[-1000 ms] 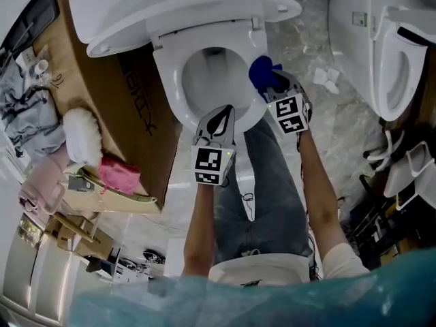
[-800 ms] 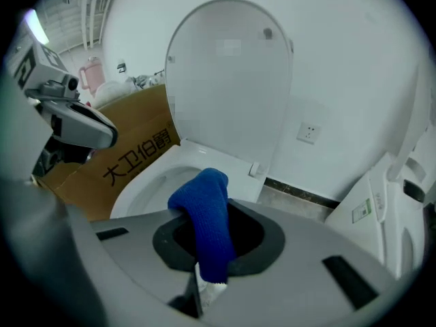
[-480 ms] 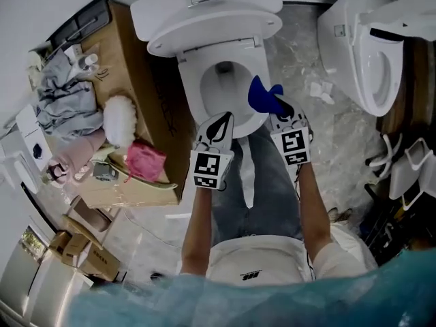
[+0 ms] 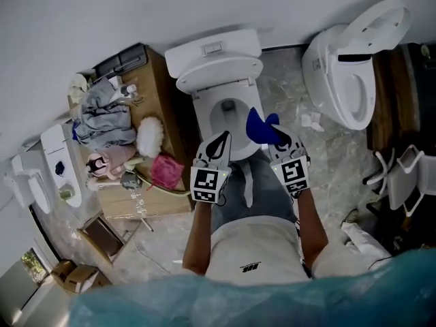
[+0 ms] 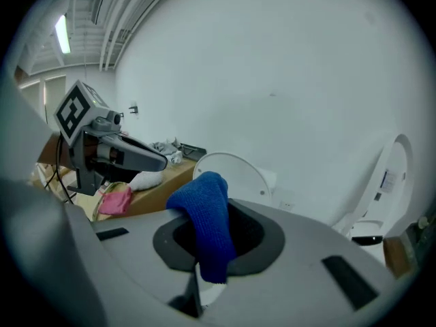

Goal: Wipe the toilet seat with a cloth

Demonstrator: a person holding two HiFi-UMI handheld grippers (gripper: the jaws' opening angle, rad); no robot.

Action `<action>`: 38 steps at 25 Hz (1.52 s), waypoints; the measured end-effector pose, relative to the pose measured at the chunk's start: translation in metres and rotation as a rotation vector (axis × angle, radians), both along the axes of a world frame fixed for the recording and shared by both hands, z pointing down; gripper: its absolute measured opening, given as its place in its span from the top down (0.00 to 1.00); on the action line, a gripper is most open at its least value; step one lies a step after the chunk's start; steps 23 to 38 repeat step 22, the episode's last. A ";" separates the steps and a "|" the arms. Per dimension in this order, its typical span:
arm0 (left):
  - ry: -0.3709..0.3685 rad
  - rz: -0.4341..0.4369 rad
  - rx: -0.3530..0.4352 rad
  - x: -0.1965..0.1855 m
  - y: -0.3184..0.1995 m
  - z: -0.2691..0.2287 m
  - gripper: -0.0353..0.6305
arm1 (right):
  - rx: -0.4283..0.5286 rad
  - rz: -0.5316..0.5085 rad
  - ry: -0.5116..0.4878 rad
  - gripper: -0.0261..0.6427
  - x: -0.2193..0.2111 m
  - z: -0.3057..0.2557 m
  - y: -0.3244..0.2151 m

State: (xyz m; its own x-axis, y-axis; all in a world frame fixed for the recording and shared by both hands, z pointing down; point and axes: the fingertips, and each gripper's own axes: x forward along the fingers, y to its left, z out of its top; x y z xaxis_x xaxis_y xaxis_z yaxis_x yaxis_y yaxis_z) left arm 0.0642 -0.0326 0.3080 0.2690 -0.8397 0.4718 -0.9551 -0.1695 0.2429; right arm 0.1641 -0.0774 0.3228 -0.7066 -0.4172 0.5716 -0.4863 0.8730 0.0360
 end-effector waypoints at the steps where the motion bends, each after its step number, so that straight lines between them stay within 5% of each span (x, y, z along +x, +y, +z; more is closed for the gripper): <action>1: -0.002 0.001 0.015 -0.001 0.002 -0.017 0.93 | 0.009 -0.002 -0.008 0.92 0.001 -0.016 0.004; 14: -0.081 0.067 0.129 -0.002 0.047 -0.127 0.93 | 0.097 0.017 -0.095 0.92 0.002 -0.136 0.042; 38: -0.086 0.087 0.161 -0.001 0.056 -0.141 0.93 | 0.137 0.015 -0.104 0.92 -0.005 -0.152 0.057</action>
